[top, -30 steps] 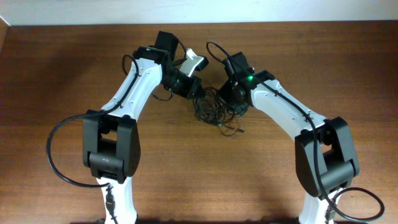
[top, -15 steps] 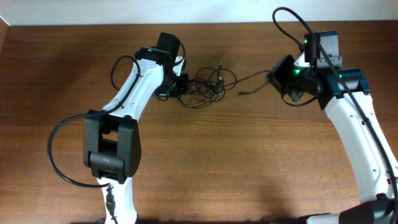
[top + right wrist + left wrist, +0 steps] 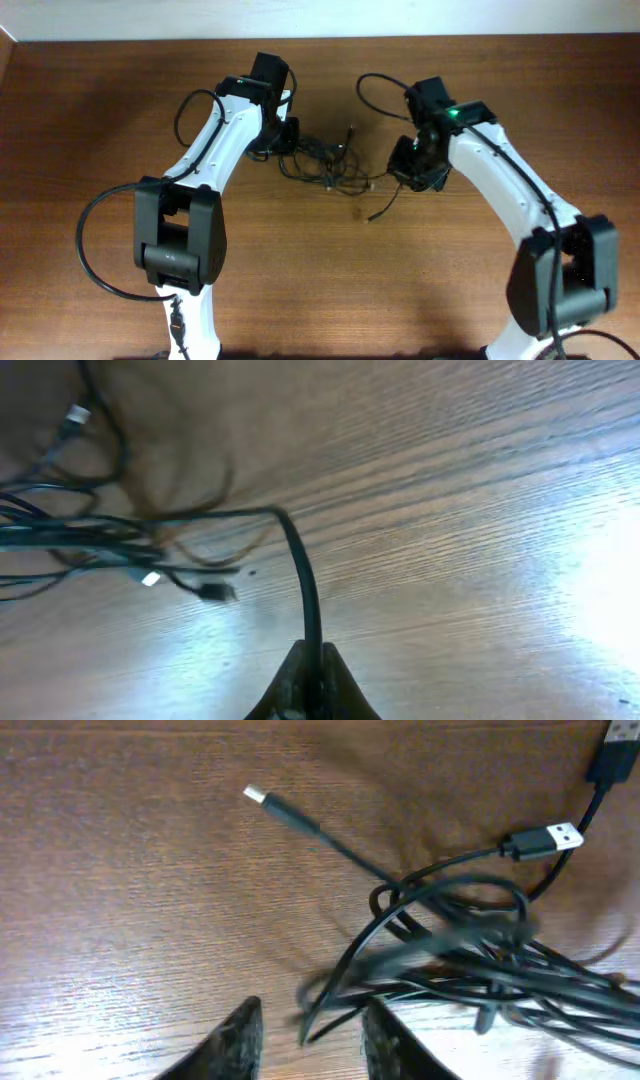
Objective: Untangle cables
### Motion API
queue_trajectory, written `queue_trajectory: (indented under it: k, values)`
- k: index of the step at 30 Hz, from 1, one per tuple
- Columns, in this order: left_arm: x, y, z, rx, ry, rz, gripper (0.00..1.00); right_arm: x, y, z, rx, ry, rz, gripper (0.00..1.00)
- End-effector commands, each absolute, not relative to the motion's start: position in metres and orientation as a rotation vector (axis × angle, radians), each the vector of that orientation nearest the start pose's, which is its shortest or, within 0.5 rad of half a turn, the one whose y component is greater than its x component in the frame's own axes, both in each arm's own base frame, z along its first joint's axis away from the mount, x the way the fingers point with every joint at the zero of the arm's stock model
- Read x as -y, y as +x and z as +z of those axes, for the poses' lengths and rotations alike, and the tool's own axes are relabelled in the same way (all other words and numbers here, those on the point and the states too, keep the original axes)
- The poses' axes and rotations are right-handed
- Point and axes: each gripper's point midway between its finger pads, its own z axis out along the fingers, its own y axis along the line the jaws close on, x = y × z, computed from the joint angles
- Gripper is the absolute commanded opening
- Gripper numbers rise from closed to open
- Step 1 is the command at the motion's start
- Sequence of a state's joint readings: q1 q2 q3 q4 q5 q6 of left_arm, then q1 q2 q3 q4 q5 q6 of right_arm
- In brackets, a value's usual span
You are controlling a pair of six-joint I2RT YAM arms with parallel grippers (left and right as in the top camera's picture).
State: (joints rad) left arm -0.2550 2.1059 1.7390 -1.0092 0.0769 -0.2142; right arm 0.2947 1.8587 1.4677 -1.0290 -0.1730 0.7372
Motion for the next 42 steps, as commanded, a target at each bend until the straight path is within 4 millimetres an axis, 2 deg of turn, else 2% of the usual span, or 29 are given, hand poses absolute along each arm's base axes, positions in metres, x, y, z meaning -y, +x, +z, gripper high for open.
queue_trajectory:
  k: [1,5,8,11,12,13,14,15,17,19,20,22,23,24,26,30,33,34,36,38,41,42]
  values:
    - [0.122,0.433,0.061,-2.981,0.051,-0.158,0.51,-0.134,0.355,0.068,-3.047,0.663,0.270,0.04]
    - [0.122,0.434,0.061,-2.978,0.051,-0.159,0.58,-0.123,0.357,0.060,-3.052,0.594,0.165,0.09]
    - [0.122,0.434,0.061,-2.978,0.051,-0.159,0.61,-0.104,0.360,0.059,-3.018,0.605,0.030,0.13]
    - [0.122,0.434,0.061,-2.978,0.051,-0.159,0.62,-0.104,0.361,0.059,-3.015,0.607,0.031,0.17]
    - [0.122,0.434,0.061,-2.978,0.051,-0.159,0.62,-0.104,0.361,0.059,-3.015,0.607,0.032,0.31]
    - [0.122,0.434,0.061,-2.978,0.051,-0.159,0.62,-0.104,0.361,0.059,-3.016,0.607,0.032,0.56]
    - [0.122,0.434,0.061,-2.978,0.051,-0.159,0.63,-0.104,0.361,0.059,-3.016,0.607,0.032,0.72]
    - [0.122,0.434,0.061,-2.978,0.051,-0.159,0.63,-0.104,0.361,0.059,-3.016,0.607,0.031,0.83]
    - [0.122,0.434,0.061,-2.978,0.051,-0.159,0.62,-0.105,0.362,0.060,-3.010,0.606,0.036,0.93]
    - [0.122,0.434,0.061,-2.978,0.051,-0.159,0.60,-0.107,0.362,0.059,-3.014,0.604,0.054,0.97]
    - [0.122,0.434,0.061,-2.978,0.051,-0.159,0.59,-0.118,0.361,0.060,-3.041,0.552,0.143,0.98]
    - [0.122,0.434,0.061,-2.977,0.051,-0.158,0.56,-0.158,0.361,0.068,-3.073,0.216,0.491,0.98]
    - [0.122,0.434,0.061,-2.977,0.051,-0.159,0.53,-0.176,0.361,0.075,-3.053,0.088,0.655,0.98]
    - [0.122,0.434,0.061,-2.977,0.051,-0.159,0.52,-0.185,0.361,0.079,-3.031,0.031,0.741,0.98]
    - [0.122,0.434,0.061,-2.977,0.051,-0.159,0.49,-0.192,0.365,0.083,-2.999,0.005,0.790,0.98]
    - [0.122,0.434,0.061,-2.978,0.051,-0.158,0.34,-0.210,0.391,0.090,-2.859,-0.073,0.822,0.98]
    - [0.122,0.434,0.061,-2.977,0.051,-0.159,0.32,-0.222,0.397,0.093,-2.816,-0.119,0.829,0.97]
    - [0.122,0.434,0.061,-2.977,0.051,-0.159,0.32,-0.222,0.396,0.093,-2.817,-0.122,0.830,0.90]
    - [0.122,0.434,0.061,-2.978,0.051,-0.158,0.31,-0.215,0.386,0.085,-2.878,-0.098,0.771,0.62]
    - [0.122,0.434,0.061,-2.977,0.052,-0.159,0.28,-0.191,0.371,0.072,-2.987,-0.046,0.586,0.39]
    - [0.122,0.434,0.061,-2.977,0.051,-0.158,0.28,-0.162,0.353,0.061,-3.087,-0.007,0.359,0.20]
    - [0.122,0.434,0.061,-2.977,0.052,-0.159,0.28,-0.156,0.349,0.060,-3.107,-0.001,0.308,0.17]
